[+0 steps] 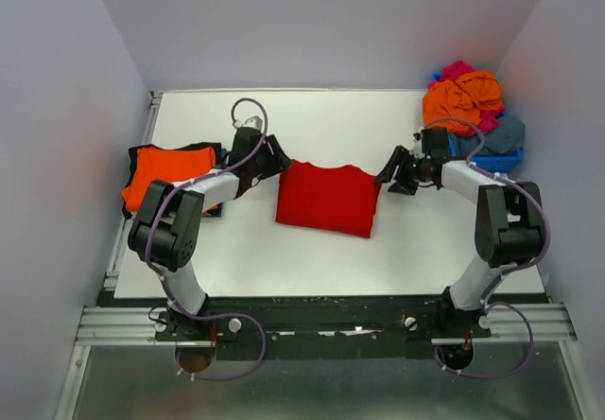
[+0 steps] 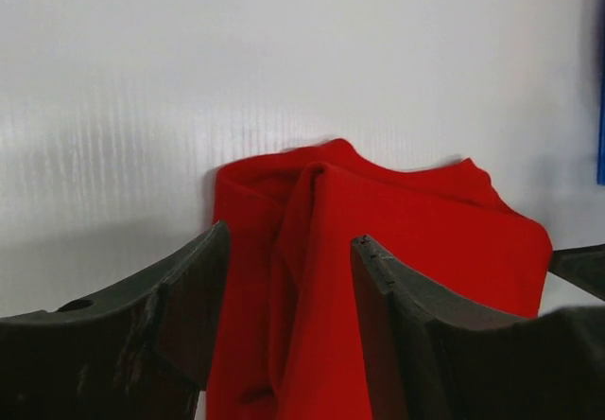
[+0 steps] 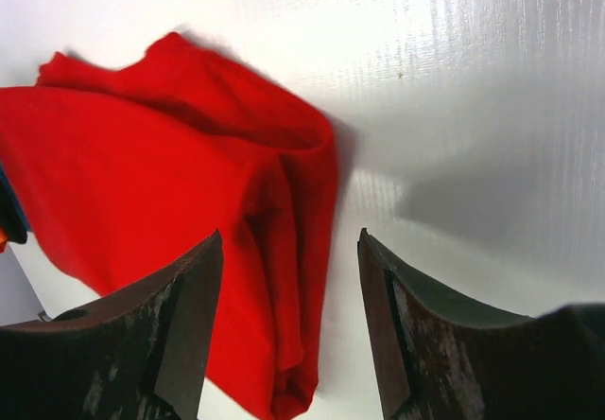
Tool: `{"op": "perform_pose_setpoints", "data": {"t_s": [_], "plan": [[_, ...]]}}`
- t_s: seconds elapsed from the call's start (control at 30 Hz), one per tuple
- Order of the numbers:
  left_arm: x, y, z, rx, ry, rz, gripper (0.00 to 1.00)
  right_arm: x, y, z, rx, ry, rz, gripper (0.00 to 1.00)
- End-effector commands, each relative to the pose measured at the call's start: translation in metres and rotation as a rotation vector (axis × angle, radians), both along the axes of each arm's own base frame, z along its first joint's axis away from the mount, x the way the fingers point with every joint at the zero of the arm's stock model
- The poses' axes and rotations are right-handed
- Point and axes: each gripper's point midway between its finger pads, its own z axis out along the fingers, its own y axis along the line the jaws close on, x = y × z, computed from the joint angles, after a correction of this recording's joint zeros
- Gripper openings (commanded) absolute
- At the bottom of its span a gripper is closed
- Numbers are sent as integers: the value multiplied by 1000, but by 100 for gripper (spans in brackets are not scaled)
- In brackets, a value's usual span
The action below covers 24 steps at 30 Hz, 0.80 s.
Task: Fold and stack the t-shirts
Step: Put the neatly folded tshirt into the corner of the board with both arms
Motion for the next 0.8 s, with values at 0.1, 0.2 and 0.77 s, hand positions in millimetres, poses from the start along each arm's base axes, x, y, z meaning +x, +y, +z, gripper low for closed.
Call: {"op": "perform_pose_setpoints", "data": {"t_s": [0.1,0.2,0.77], "plan": [[-12,1,-32,23,91,-69,65,7,13,-28,16,41,36,66],[-11,-2,-41,23,110,-84,65,9,10,-37,-5,69,19,59],[-14,18,-61,0,170,-45,66,19,9,-49,-95,96,11,6]]}}
